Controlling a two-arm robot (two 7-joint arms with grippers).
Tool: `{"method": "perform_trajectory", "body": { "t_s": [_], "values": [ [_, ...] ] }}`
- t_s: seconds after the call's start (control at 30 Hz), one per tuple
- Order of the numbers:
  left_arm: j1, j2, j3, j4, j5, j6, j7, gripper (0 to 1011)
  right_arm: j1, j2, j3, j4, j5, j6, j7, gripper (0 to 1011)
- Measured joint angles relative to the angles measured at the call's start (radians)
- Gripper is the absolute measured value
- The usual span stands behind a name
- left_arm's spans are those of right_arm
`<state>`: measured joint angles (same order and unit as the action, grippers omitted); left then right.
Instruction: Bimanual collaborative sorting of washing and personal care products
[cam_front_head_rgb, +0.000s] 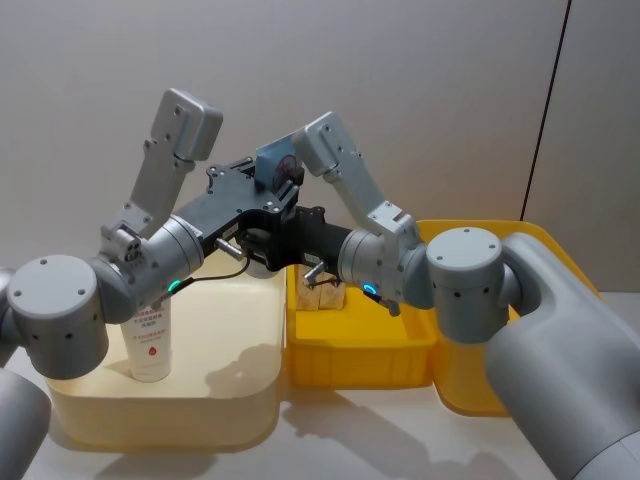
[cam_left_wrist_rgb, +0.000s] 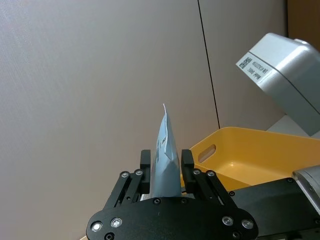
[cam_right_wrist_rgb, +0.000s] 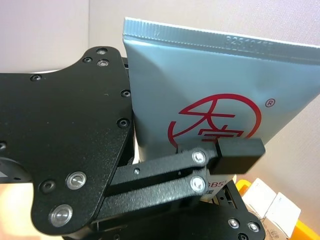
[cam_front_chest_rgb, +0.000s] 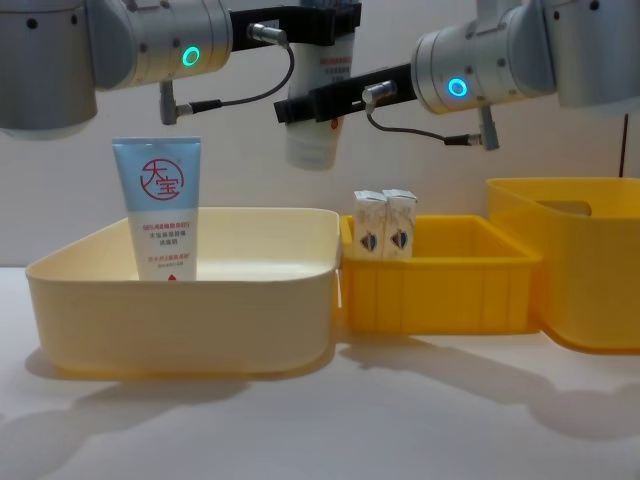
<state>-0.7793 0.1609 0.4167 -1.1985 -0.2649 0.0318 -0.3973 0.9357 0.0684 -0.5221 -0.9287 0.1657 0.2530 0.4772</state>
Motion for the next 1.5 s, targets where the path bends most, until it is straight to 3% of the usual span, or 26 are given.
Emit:
{"method": "perform_trajectory", "body": {
  "t_s": [0.23, 0.4, 0.47, 0.5, 0.77, 1.5],
  "values": [
    [0.0, 0.0, 0.0, 0.0, 0.0, 0.0, 0.0, 529, 0.0, 0.0, 0.0, 0.0, 0.0, 0.0, 0.0, 536],
    [0.0, 0.0, 0.0, 0.0, 0.0, 0.0, 0.0, 735, 0.0, 0.005, 0.001, -0.004, -0.001, 0.001, -0.005, 536],
    [0.0, 0.0, 0.0, 0.0, 0.0, 0.0, 0.0, 747, 0.0, 0.008, 0.003, -0.007, -0.003, 0.003, -0.011, 536],
    [0.0, 0.001, 0.0, 0.0, 0.0, 0.0, 0.0, 812, -0.001, 0.012, 0.005, -0.011, -0.006, 0.005, -0.016, 536],
    [0.0, 0.001, 0.0, 0.0, 0.0, 0.0, 0.001, 1002, -0.01, 0.055, 0.027, -0.05, -0.027, 0.035, -0.058, 536],
    [0.0, 0.001, 0.0, 0.0, 0.001, 0.001, 0.001, 1002, -0.03, 0.19, 0.111, -0.175, -0.101, 0.182, -0.198, 536]
  ]
}}
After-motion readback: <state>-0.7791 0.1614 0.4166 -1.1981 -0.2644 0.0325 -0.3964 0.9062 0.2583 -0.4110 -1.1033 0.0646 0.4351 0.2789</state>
